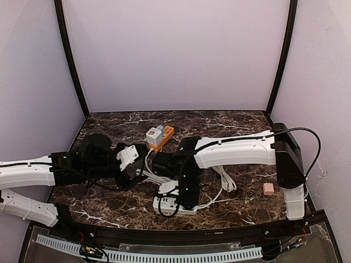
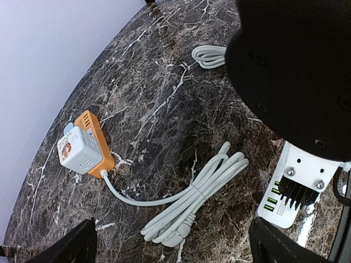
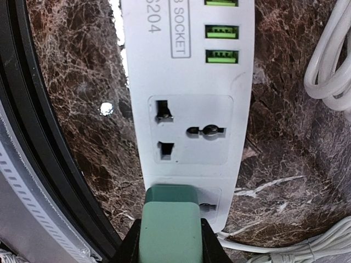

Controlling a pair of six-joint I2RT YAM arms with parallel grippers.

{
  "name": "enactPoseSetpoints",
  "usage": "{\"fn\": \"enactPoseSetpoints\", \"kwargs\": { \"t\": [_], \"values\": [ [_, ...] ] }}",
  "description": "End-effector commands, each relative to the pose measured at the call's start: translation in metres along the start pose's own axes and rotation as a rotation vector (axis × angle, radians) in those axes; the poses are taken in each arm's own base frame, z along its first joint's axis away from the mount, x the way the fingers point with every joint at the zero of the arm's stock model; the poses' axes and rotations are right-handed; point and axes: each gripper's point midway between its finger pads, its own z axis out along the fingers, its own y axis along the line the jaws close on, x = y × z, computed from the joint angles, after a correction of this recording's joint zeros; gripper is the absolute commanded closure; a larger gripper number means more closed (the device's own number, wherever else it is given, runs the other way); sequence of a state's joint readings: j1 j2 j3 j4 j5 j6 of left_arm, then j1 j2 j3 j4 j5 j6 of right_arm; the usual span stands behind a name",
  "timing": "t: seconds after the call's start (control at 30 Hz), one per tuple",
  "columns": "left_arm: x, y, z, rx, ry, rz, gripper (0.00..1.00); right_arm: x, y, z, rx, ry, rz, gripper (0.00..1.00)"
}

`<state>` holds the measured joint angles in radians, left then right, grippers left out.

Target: Insert the plug

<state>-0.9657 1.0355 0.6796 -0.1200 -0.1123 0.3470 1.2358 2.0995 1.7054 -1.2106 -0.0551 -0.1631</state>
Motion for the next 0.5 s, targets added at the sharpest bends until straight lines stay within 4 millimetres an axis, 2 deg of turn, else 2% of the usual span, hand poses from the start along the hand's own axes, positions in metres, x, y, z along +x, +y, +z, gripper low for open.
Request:
{"fn": "enactPoseSetpoints", "kwargs": {
  "t": [0.0, 0.1, 0.2, 0.3, 0.47],
  "values": [
    [0.003, 0.003, -0.002, -0.009, 0.014, -0.002, 0.04, -0.02, 0.006, 0.057, -0.031, -0.008, 0.008, 0.86],
    [0.001, 0.003, -0.002, -0.009, 0.012, -0.004, 0.04, -0.019, 0.005, 0.063, -0.027, 0.005, 0.022, 0.86],
    [0.0, 0.004, -0.002, -0.008, 0.013, -0.003, 0.04, -0.02, 0.003, 0.06, -0.013, -0.013, 0.025, 0.86],
    [-0.002, 0.005, -0.003, -0.008, 0.013, -0.006, 0.04, -0.029, 0.003, 0.044, -0.001, -0.074, 0.023, 0.85],
    [-0.004, 0.004, -0.003, -0.004, 0.012, -0.003, 0.04, -0.031, 0.008, 0.021, -0.015, -0.131, 0.018, 0.72]
  ]
}}
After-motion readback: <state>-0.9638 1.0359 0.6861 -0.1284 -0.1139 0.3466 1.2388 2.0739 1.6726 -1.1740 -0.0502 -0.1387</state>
